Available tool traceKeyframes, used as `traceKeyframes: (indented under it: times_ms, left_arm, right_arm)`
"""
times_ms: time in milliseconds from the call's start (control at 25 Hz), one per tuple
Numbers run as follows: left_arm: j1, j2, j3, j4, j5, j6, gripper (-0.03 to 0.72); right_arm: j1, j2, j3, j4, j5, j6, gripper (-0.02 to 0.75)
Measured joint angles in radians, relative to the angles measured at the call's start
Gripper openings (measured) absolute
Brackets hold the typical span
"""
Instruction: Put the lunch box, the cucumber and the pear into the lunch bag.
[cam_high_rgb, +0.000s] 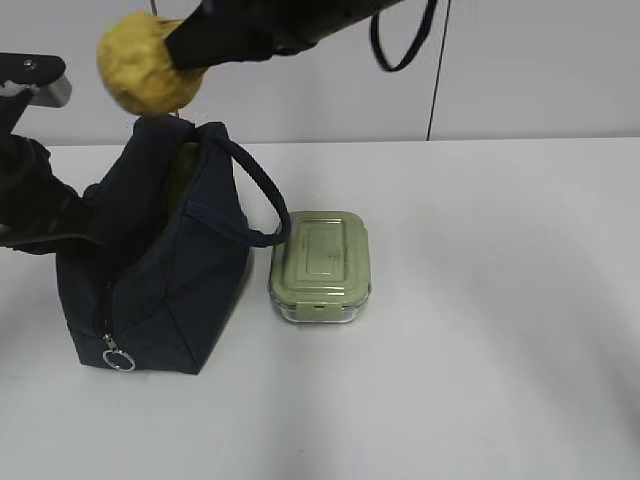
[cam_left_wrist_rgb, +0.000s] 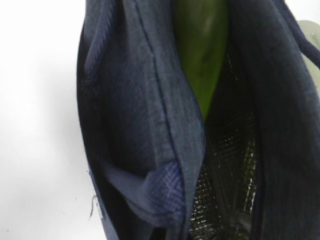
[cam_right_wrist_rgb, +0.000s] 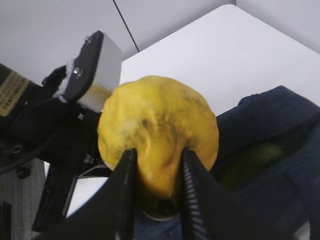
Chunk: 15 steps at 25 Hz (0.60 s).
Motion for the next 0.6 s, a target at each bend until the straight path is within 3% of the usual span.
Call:
traceKeyframes:
  times_ms: [320, 600]
  left_arm:
    - [0.000, 0.000, 0.000, 0.000, 0.003, 0.000, -0.016]
    - [0.000, 0.000, 0.000, 0.000, 0.003, 0.000, -0.016]
  right_arm:
    - [0.015, 0.153, -0.009, 0.008, -0.028, -0.034, 0.167]
    - [0.015, 0.187, -0.011, -0.098, -0.006, 0.017, 0.169]
